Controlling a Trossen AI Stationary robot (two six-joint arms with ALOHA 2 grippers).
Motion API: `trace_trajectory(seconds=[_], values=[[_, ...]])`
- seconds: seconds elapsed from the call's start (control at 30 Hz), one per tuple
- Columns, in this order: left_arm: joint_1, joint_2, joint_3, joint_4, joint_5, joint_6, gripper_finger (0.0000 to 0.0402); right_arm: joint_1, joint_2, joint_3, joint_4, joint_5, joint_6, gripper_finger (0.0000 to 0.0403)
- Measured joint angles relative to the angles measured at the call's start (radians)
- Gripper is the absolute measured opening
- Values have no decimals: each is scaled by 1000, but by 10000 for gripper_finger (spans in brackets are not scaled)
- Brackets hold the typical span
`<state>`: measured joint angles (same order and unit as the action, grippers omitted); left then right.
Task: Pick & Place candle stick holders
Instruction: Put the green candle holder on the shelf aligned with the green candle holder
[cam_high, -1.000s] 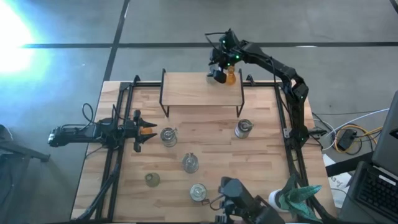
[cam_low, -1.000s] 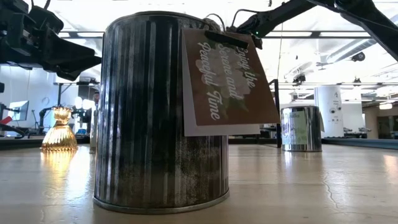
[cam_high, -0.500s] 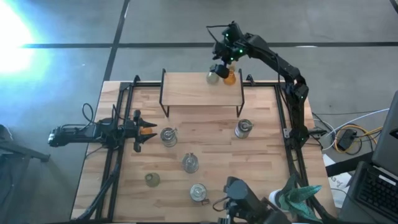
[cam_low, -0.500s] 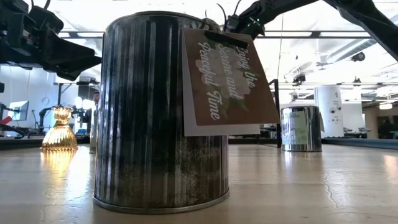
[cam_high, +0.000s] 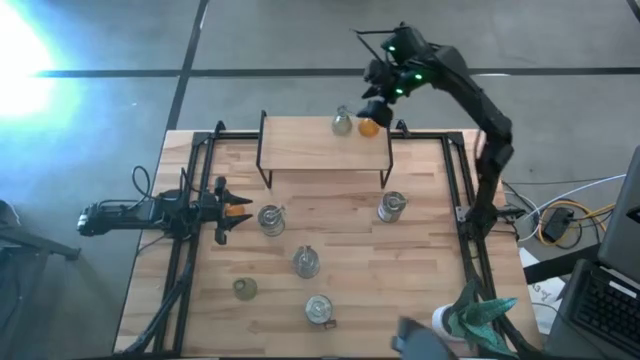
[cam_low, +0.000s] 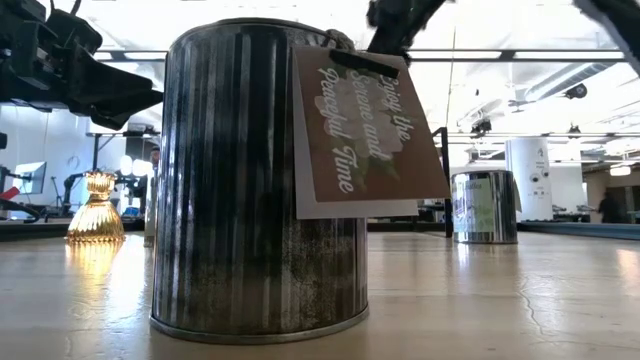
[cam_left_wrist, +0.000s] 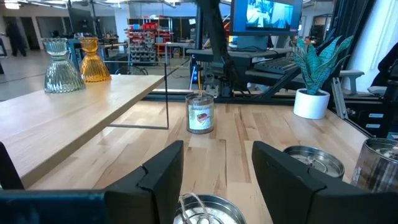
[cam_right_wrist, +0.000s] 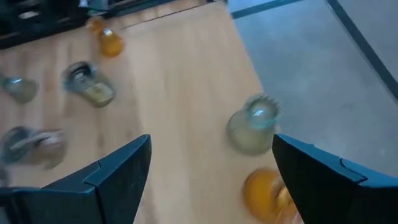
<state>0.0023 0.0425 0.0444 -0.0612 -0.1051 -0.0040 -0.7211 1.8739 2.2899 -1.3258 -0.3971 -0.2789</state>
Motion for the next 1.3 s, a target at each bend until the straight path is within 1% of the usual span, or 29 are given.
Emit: trace_trajectory(seconds=[0.07,0.17,0.27,0.33,0.47,0.53,0.67,0.8,1.0,1.13,1.3], values=[[0,0,0,0,0,0,195,14,-56,-17,-23,1,25,324],[0,0,0,0,0,0,195,45,-147,-63,-32,4,106,324],[0,0,0,0,0,0,195,91,-255,-143,-31,9,159,324],[0,0,0,0,0,0,195,132,-333,-217,-16,39,214,324],[0,0,0,0,0,0,195,241,-491,-420,97,155,330,324],[0,0,0,0,0,0,195,296,-566,-533,191,184,382,324],[0,0,0,0,0,0,195,381,-698,-760,371,188,457,324],[0,0,0,0,0,0,195,425,-803,-971,518,192,513,316],[0,0,0,0,0,0,195,427,-968,-1243,637,192,527,281],[0,0,0,0,0,0,195,427,-1124,-1411,713,191,545,239],[0,0,0,0,0,0,195,427,-1315,-1561,733,190,569,185]])
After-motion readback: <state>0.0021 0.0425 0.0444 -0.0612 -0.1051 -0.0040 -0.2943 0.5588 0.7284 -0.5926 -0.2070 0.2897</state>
